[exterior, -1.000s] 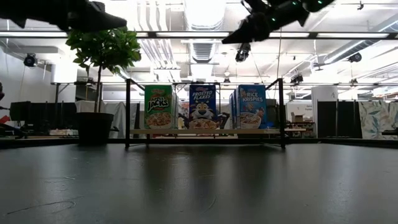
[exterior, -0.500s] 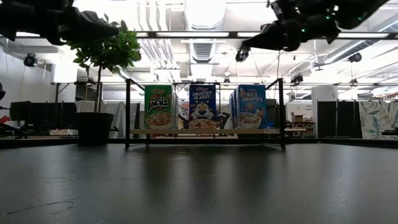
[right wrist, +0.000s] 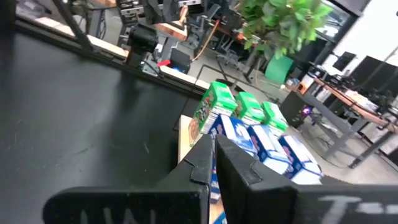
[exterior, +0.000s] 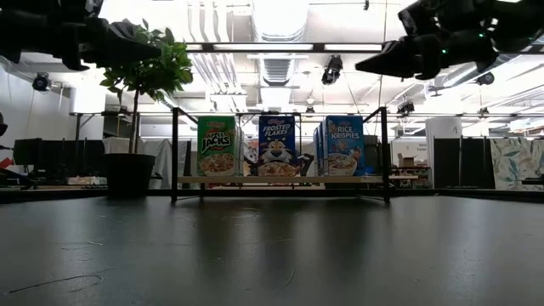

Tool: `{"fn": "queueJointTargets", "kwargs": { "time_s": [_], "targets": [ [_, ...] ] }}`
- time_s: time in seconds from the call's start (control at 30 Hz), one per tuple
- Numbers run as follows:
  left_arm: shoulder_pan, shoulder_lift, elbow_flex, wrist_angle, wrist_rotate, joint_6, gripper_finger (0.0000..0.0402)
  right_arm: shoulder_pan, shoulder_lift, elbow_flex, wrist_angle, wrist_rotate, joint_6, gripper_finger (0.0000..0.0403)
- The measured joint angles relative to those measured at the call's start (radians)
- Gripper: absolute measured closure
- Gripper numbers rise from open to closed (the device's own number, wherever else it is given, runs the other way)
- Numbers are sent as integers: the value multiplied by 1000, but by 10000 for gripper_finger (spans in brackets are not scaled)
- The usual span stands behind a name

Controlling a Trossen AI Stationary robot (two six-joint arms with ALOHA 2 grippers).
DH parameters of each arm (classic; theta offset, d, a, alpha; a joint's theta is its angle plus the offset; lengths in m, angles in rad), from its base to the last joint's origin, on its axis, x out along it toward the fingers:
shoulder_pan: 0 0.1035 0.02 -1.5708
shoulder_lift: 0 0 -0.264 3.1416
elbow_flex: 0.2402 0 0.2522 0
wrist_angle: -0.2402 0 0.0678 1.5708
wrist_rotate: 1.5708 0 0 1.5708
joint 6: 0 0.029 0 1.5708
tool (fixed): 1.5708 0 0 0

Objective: Stack cereal on shelf
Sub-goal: Return to Home Position

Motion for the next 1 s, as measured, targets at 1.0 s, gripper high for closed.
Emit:
{"fn": "queueJointTargets", "kwargs": {
  "time_s": [1.0],
  "targets": [
    [69, -290, -94, -105, 1, -151, 400, -112, -332, -251, 38, 1, 147, 394]
  ]
}}
